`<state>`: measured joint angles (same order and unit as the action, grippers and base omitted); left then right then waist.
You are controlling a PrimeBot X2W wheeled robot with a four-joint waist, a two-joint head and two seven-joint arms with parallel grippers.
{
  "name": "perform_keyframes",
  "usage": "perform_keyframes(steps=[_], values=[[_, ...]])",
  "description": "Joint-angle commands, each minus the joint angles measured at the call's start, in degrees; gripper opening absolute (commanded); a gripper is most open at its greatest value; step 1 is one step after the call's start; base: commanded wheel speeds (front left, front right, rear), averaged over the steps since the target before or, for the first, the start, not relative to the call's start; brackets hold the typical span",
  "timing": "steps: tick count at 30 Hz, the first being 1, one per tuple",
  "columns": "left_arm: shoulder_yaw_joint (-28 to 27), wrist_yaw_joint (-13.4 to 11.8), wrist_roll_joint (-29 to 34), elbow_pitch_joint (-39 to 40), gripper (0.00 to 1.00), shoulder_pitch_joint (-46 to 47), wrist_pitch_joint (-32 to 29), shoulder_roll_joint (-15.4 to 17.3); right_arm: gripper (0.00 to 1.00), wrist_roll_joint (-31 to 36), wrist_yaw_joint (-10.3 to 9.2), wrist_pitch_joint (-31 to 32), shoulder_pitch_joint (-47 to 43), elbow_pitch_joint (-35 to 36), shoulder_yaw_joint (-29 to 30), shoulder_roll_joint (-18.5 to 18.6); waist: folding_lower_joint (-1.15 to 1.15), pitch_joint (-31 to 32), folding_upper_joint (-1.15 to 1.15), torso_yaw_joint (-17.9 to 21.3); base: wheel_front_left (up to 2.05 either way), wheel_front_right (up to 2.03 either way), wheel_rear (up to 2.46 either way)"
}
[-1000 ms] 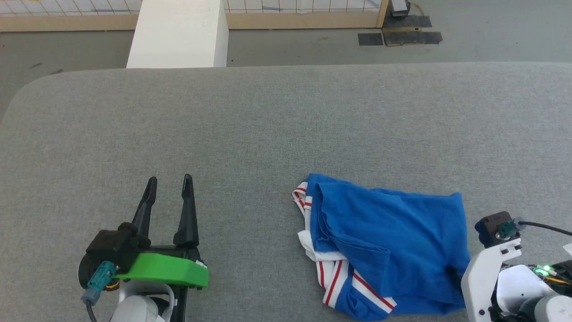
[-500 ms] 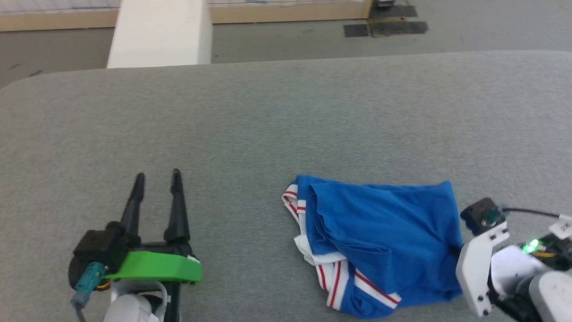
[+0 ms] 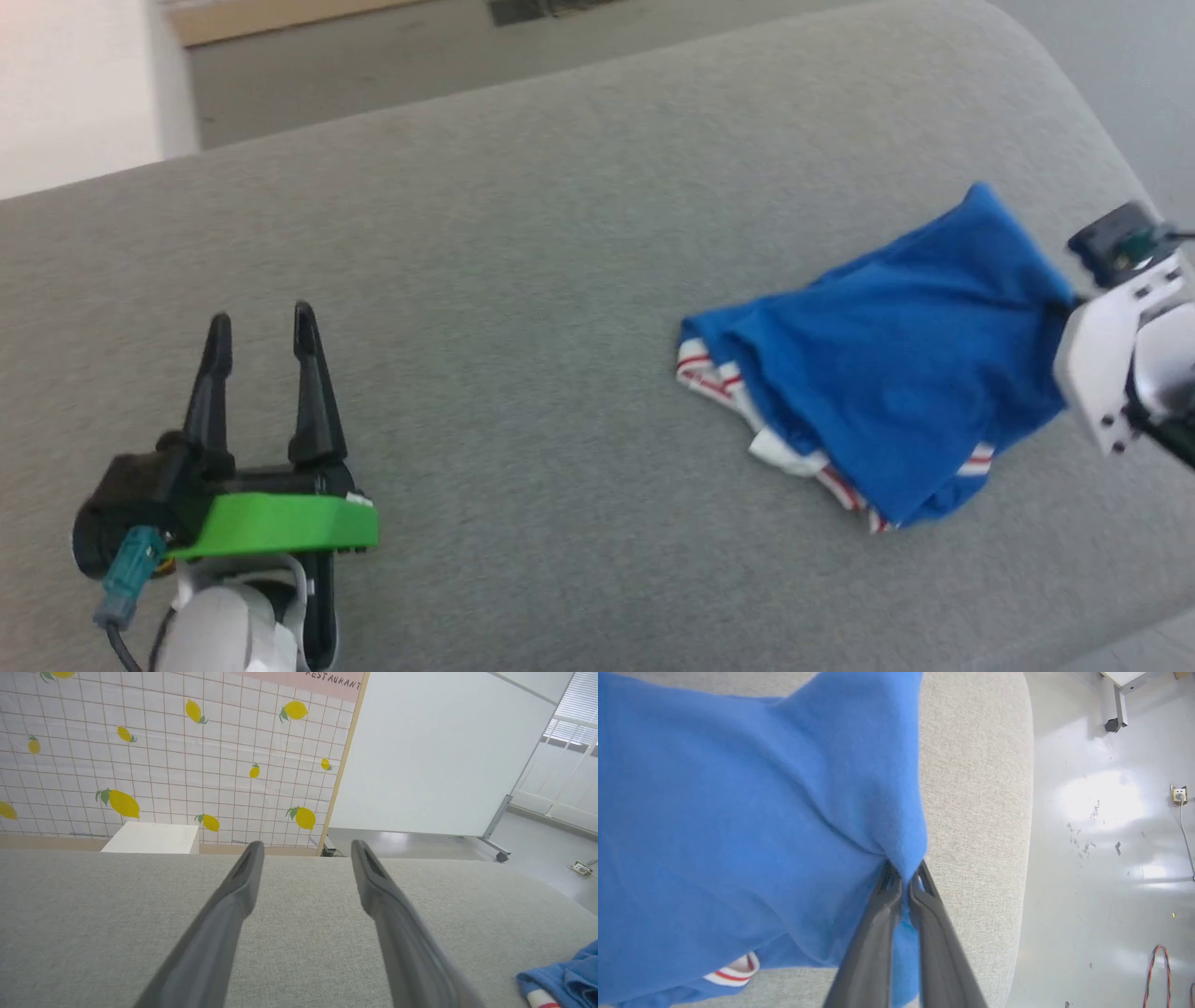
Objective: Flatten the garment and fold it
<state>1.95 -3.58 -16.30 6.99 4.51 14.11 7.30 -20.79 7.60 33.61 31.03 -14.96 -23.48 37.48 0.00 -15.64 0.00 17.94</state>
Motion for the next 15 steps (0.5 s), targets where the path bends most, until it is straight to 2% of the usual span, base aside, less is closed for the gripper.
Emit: perform_keyframes(steps=[1, 8, 15], values=[[-0.1, -0.4, 0.7, 0.6, 1.00, 1.4, -0.5, 0.9, 0.00, 0.2, -0.11, -1.8, 2.4, -2.3, 0.1, 0.0, 0.00, -7.2, 0.00, 7.4, 0.00, 0.00, 0.00], [-0.3, -1.6, 3.0, 4.2, 1.00, 3.4, -4.1, 3.4, 0.00, 2.5, -0.11, -9.2, 8.9, -14.9, 2.6, 1.1, 0.00, -13.1, 0.00, 7.4, 0.00, 0.00, 0.00], [-1.0, -3.1, 5.1, 9.7, 1.00, 3.5, -7.7, 5.6, 0.00, 5.6, -0.11, -16.1, 14.0, -27.7, 9.9, 1.9, 0.00, -18.5, 0.00, 4.3, 0.00, 0.00, 0.00]])
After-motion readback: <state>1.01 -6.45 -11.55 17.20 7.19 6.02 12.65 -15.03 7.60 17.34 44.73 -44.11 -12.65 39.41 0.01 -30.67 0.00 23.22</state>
